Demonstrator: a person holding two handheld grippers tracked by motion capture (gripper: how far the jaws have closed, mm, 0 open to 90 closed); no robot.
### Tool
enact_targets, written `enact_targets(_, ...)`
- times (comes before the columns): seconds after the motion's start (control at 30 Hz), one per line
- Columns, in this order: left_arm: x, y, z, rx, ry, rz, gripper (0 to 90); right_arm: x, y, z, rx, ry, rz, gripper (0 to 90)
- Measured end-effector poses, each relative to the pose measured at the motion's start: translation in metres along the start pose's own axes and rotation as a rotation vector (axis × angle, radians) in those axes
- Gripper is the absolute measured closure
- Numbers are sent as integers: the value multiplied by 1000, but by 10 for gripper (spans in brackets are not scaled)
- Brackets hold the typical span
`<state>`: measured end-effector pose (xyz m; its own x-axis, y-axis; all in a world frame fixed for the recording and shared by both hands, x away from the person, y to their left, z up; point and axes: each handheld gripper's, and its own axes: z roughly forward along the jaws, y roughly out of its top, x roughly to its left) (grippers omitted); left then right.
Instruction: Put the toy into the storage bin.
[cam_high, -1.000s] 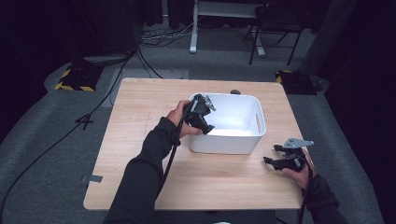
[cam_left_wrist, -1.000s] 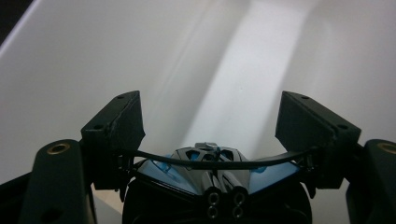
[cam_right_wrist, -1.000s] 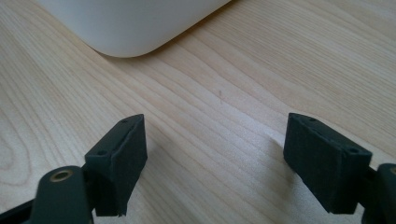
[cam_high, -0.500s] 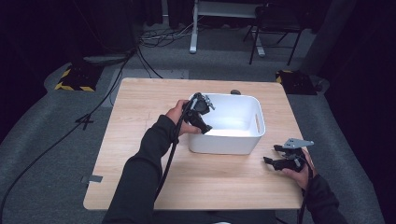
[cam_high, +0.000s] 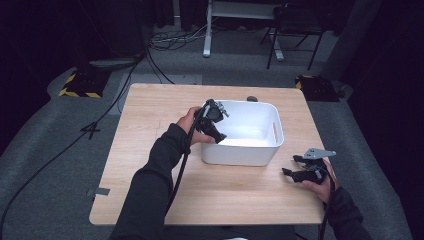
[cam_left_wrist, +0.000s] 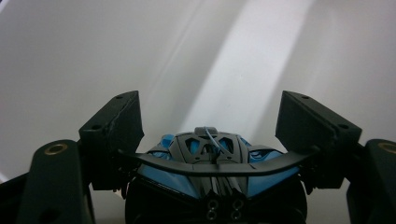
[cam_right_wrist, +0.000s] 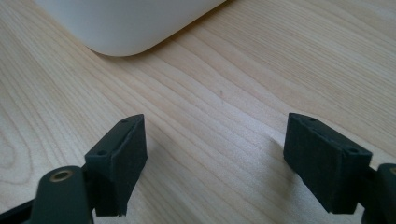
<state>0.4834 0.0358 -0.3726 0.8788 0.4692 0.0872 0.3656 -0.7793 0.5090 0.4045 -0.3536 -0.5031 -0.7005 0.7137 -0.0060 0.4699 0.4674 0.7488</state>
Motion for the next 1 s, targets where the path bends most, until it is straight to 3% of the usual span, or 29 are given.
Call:
enact_targets(0.17,-1,1,-1,15,21,10,231,0,0,0,0,0,1,216)
enact_targets(0.27,0,2,-2,18,56,24,172,0,0,0,0,1,1,216)
enact_targets(0.5,-1,1,-5,3,48,19,201,0,0,0,1,1,1,216)
enact_targets(0.6,-1,0,-6,-29,41,25,190,0,0,0,0,1,2,216)
enact_targets(0.73,-2,-2,-6,-47,25,-18,191,0,0,0,0,0,1,216)
enact_targets(0.8,-1,-2,-5,-65,23,5,191,0,0,0,1,1,1,216)
enact_targets(0.93,-3,-3,-5,-77,22,-2,188,0,0,0,1,1,-2,216)
enact_targets(1.0,-1,-4,-5,-77,18,17,191,0,0,0,0,1,1,216)
